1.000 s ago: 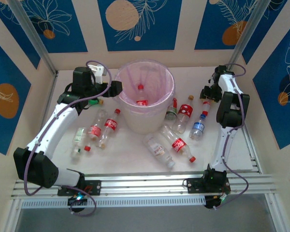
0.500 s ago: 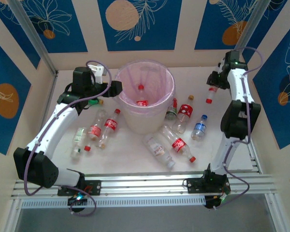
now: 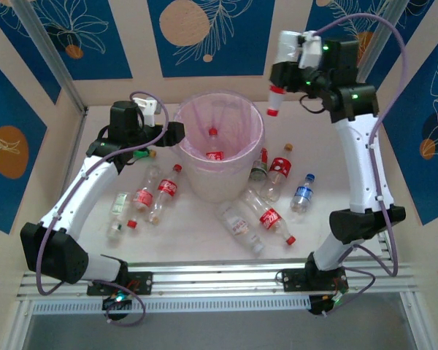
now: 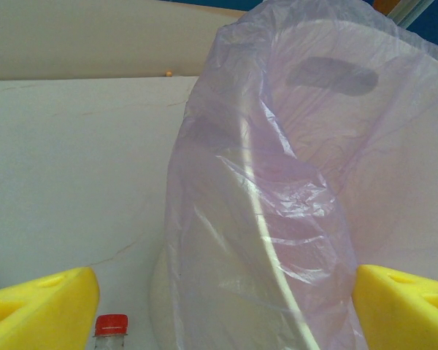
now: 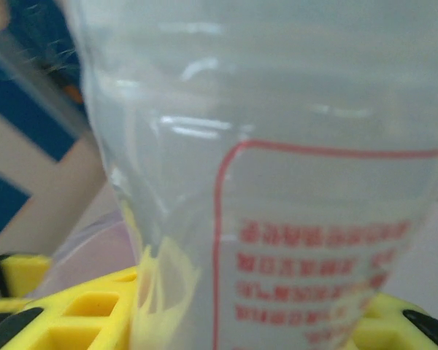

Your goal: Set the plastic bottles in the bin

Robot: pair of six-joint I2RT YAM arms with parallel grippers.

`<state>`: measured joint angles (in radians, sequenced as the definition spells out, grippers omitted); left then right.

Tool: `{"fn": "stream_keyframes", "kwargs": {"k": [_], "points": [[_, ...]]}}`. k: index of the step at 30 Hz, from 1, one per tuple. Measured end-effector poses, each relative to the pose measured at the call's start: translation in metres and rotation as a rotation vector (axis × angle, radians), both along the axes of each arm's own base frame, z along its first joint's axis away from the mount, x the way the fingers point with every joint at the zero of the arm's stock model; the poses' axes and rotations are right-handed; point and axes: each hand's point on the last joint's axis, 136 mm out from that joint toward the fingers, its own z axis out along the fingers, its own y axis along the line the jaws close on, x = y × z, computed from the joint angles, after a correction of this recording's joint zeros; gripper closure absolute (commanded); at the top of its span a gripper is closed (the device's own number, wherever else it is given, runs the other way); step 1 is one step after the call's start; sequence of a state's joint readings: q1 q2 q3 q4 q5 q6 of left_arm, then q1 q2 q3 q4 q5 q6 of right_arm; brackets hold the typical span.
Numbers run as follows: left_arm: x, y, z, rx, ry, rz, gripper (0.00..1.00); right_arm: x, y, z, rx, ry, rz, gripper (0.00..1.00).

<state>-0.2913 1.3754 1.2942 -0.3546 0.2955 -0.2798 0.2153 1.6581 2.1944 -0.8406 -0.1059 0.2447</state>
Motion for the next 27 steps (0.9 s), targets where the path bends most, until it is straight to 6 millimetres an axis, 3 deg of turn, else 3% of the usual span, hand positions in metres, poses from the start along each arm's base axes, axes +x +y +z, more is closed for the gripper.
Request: {"fn": "stream_keyframes", "kwargs": {"k": [5, 7, 11, 15, 18, 27], "points": [[0.000, 0.000, 0.000, 0.000, 0.000, 0.000, 0.11, -0.018, 0.081, -0.010, -0.062, -0.003, 0.197, 0.57], [0.000, 0.000, 0.001, 0.000, -0.001, 0.000, 0.11, -0.020, 0.108, -0.029, -0.105, 0.022, 0.256, 0.57], [-0.001, 0.000, 0.001, 0.000, -0.002, 0.000, 0.11, -0.024, 0.148, -0.087, -0.204, 0.122, 0.346, 0.56], [-0.001, 0.000, 0.001, 0.000, -0.001, 0.000, 0.11, -0.037, 0.164, -0.144, -0.276, 0.236, 0.402, 0.56], [-0.001, 0.000, 0.001, 0.001, -0.001, 0.000, 0.11, -0.043, 0.166, -0.174, -0.305, 0.295, 0.418, 0.53], [-0.001, 0.000, 0.001, 0.001, -0.001, 0.000, 0.11, -0.038, 0.167, -0.222, -0.333, 0.341, 0.416, 0.46]]}}
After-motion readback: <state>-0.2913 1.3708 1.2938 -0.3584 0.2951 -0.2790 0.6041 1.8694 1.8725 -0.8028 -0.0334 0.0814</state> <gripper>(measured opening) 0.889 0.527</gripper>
